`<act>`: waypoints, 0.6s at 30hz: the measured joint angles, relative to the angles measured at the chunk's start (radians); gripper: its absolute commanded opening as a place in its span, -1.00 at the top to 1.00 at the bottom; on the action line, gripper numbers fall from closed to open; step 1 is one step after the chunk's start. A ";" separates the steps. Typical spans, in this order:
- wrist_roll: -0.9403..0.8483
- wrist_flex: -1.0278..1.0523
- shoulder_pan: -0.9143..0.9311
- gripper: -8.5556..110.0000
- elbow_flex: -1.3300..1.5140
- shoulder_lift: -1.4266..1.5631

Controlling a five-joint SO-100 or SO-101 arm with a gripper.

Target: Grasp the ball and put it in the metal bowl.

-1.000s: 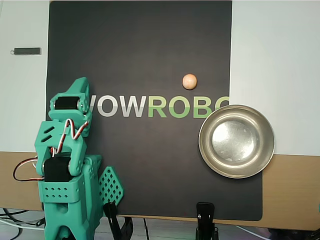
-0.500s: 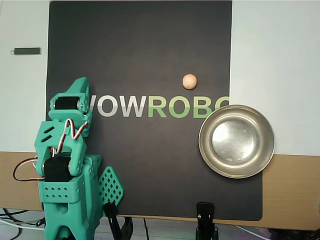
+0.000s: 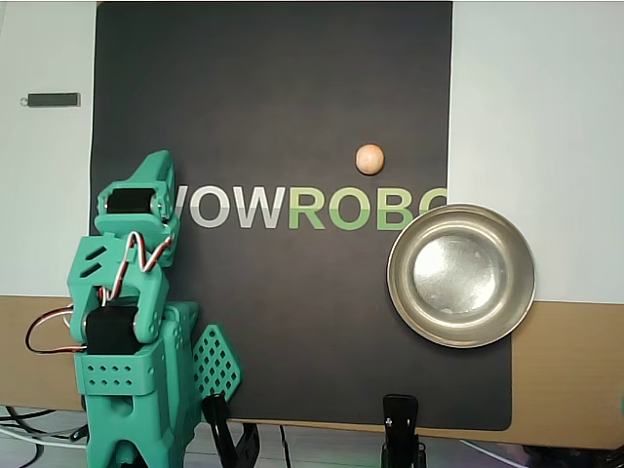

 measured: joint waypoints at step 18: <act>0.000 0.000 -0.011 0.85 0.000 0.000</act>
